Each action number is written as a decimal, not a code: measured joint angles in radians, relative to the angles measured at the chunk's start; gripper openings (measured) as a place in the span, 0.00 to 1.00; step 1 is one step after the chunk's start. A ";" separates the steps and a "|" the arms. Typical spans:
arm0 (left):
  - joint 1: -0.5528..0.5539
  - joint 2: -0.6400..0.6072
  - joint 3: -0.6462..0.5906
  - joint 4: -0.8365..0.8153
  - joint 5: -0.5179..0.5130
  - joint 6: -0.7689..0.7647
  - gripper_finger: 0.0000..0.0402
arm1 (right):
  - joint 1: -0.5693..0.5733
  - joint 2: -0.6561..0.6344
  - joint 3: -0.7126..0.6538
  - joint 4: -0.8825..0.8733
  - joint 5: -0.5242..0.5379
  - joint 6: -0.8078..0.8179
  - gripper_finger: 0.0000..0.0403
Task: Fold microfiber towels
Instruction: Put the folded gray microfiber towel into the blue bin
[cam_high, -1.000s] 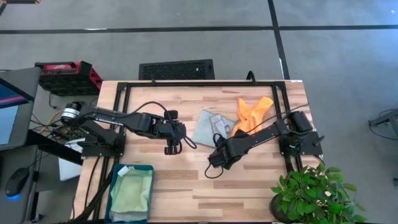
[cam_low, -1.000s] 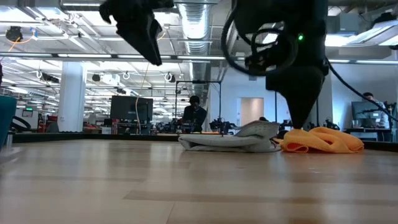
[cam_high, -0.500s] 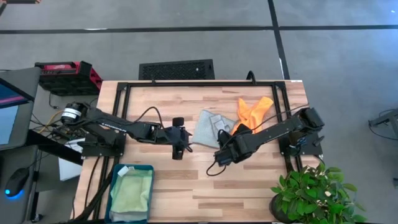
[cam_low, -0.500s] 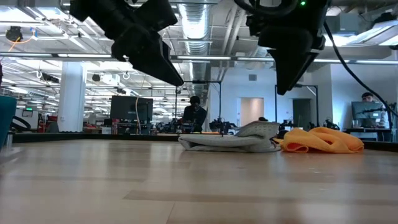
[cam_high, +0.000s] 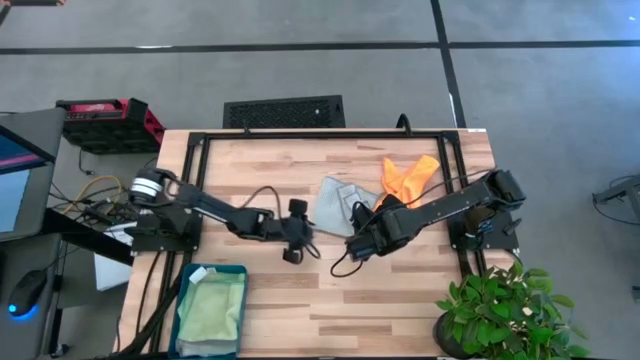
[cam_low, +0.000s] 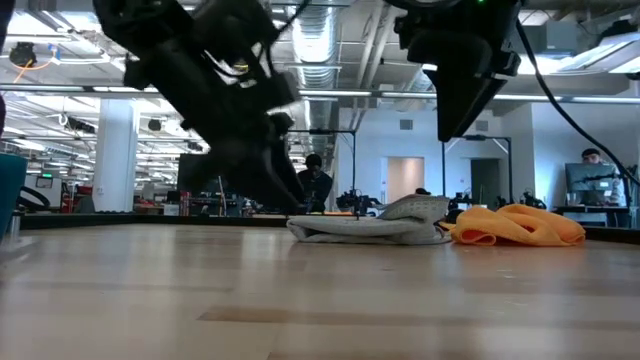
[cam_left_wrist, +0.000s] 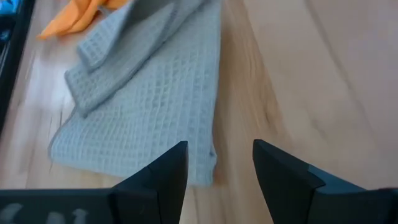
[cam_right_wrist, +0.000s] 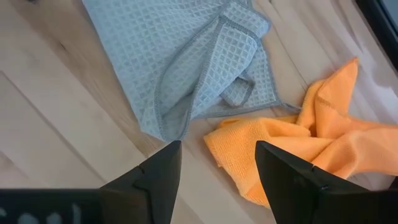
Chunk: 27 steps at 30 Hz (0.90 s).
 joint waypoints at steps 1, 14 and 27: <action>-0.001 0.029 0.018 0.001 -0.013 0.012 0.43 | 0.000 0.000 0.000 0.002 0.001 -0.001 0.57; -0.004 0.239 0.151 0.017 -0.177 0.097 0.43 | 0.000 0.000 0.000 0.016 0.002 -0.020 0.57; 0.027 0.261 0.153 -0.056 -0.354 0.078 0.29 | 0.000 0.000 0.000 0.020 0.003 -0.019 0.57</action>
